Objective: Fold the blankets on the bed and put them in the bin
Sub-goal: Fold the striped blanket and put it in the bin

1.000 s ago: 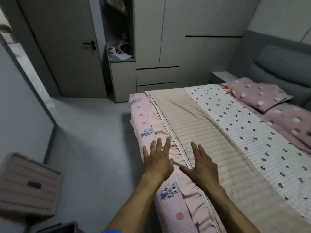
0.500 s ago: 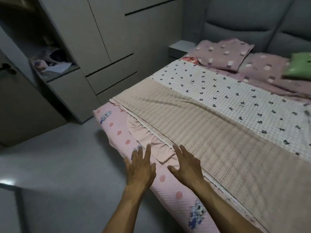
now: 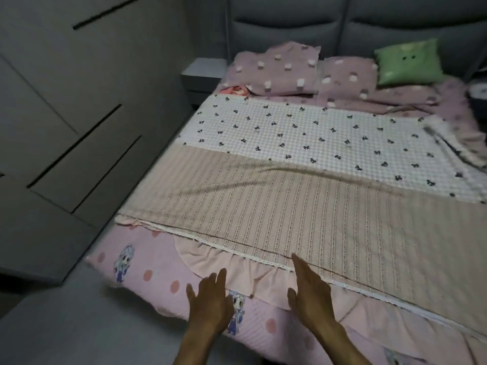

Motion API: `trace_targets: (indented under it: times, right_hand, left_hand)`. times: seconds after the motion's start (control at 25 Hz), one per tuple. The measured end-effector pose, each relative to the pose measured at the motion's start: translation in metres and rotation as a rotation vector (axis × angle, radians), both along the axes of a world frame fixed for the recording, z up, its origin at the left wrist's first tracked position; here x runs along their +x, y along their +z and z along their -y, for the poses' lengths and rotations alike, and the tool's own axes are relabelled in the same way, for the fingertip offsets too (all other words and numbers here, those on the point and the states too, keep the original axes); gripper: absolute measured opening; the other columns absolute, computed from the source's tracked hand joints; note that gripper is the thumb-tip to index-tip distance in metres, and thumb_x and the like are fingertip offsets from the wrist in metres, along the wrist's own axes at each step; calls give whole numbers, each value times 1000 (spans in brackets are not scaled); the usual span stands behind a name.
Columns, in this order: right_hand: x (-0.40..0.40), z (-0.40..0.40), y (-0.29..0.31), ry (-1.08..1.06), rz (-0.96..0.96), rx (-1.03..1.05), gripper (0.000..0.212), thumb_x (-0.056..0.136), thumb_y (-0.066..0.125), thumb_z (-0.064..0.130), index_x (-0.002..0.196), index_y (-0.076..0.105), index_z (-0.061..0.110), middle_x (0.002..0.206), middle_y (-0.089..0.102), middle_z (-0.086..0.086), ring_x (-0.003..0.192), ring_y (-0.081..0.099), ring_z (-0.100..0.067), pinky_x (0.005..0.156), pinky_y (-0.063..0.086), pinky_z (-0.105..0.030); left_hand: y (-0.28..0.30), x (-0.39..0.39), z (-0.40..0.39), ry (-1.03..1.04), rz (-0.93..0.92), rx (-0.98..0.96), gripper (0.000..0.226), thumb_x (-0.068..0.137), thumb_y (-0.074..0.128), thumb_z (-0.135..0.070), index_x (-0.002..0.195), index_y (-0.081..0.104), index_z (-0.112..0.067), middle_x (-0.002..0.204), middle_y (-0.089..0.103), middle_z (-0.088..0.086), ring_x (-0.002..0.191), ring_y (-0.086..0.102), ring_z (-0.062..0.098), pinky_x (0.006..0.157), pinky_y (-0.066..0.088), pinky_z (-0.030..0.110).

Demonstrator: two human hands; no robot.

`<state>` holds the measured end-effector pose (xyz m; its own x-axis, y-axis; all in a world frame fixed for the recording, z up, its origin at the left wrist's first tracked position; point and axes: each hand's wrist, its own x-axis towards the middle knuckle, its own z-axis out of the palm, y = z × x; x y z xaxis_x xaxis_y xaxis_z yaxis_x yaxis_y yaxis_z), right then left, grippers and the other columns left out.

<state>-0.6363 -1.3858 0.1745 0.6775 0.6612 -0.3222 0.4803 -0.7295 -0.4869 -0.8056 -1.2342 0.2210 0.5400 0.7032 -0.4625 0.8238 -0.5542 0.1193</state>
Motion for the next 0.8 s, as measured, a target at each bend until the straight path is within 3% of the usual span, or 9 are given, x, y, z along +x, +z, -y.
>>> trace_targets:
  times: [0.16, 0.24, 0.28, 0.36, 0.44, 0.56, 0.68, 0.8]
  right_hand:
    - [1, -84, -59, -195, -104, 44, 85, 90, 59, 24, 157, 7, 30, 152, 42, 3, 125, 53, -22, 101, 40, -36]
    - [2, -122, -97, -264, -106, 33, 86, 92, 59, 22, 155, 2, 36, 138, 57, 1, 114, 58, -21, 100, 43, -40]
    - [5, -137, -116, -304, -72, 64, 87, 92, 59, 21, 155, 2, 37, 125, 64, 1, 106, 61, -20, 100, 44, -42]
    - [12, -159, -157, -358, -28, 92, 83, 91, 60, 16, 155, 11, 34, 108, 68, 3, 98, 62, -17, 99, 43, -44]
    - [20, -180, -223, -338, 100, 86, 69, 90, 58, 12, 152, 32, 29, 115, 67, 3, 102, 63, -19, 96, 45, -49]
    - [29, -205, -305, -114, 457, -129, 55, 79, 53, 11, 133, 55, 22, 134, 57, -7, 115, 58, -34, 96, 39, -58]
    - [52, -227, -318, -65, 496, -161, 47, 70, 65, 9, 117, 60, 16, 117, 61, -8, 95, 59, -33, 86, 41, -51]
    - [59, -233, -321, -44, 596, -166, 25, 70, 61, 9, 94, 63, 14, 87, 60, -6, 73, 55, -30, 79, 39, -45]
  left_hand:
    - [-68, 39, -76, -118, 26, 3, 64, 93, 18, -48, 153, 14, -26, 156, 28, -6, 143, 25, 13, 117, 6, 49]
    - [-114, 53, -105, -209, 110, 96, 54, 92, 39, -38, 144, 31, -27, 142, 51, -6, 128, 48, 12, 111, 26, 54]
    - [-138, 58, -117, -256, 232, 138, 54, 82, 54, -32, 134, 40, -27, 125, 64, -5, 111, 60, 12, 100, 40, 55]
    - [-183, 73, -145, -344, 374, 160, 54, 66, 64, -21, 118, 50, -25, 102, 72, -4, 88, 68, 15, 83, 52, 54]
    - [-239, 95, -182, -321, 391, 89, 48, 68, 62, -9, 115, 59, -17, 99, 71, 1, 80, 69, 22, 78, 55, 48]
    - [-313, 118, -233, -333, 440, 225, 42, 70, 53, -8, 110, 66, -12, 98, 68, 6, 74, 64, 28, 71, 52, 47]
    - [-352, 127, -272, -539, 310, 267, 50, 62, 66, -11, 112, 63, -15, 108, 62, 7, 86, 56, 31, 85, 42, 53]
    - [-360, 129, -297, -689, 298, 331, 33, 60, 72, -8, 90, 62, -14, 85, 60, 6, 72, 54, 30, 87, 43, 53]
